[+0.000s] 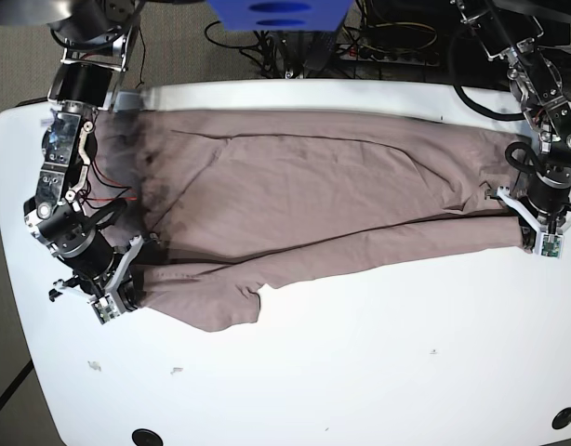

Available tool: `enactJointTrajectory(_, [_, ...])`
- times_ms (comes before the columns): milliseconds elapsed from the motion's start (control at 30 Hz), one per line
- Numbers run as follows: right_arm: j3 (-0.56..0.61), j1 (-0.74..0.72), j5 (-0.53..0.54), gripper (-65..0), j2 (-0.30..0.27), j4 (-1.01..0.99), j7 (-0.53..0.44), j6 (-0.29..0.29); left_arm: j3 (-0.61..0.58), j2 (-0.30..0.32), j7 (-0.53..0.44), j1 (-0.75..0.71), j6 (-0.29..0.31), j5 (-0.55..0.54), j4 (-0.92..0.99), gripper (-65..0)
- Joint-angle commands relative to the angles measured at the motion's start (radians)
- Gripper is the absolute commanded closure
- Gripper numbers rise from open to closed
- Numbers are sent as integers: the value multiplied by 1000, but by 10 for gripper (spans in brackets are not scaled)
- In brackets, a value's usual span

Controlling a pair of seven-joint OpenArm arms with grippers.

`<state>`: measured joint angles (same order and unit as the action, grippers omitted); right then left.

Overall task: Fold the T-shirt properly
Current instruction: 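Lift the shirt's hem side with both grippers and fold it toward the collar, then lower the held shirt ends onto the table with both grippers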

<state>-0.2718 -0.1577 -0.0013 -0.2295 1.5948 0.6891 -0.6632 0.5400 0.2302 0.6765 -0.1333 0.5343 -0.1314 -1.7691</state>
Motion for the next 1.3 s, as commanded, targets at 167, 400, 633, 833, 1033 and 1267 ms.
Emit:
enactJointTrajectory(167, [-4, -11, 8, -1, -13, 38, 6, 2, -11, 26, -29, 3, -2, -8, 5, -3])
enactJointTrajectory(400, [-1, 8, 6, 0, -29, 37, 5, -1, 4, 21, -36, -12, -3, -9, 22, -4])
enactJointTrajectory(633, [2, 35, 7, 0, -47, 43, 17, -2, 6, 21, -37, -29, -3, -9, 24, -5])
enactJointTrajectory(833, [-6, 57, 5, 0, -60, 43, 27, -4, 1, 21, -40, -43, 0, -9, 10, -5])
enactJointTrajectory(1033, [-18, 75, 3, 0, -53, 51, 28, -12, 2, 18, -39, -65, -2, -11, -1, -4])
enactJointTrajectory(1267, [-28, 93, 3, 0, -43, 70, 43, -25, 3, 15, -38, -92, -2, -13, -20, -3])
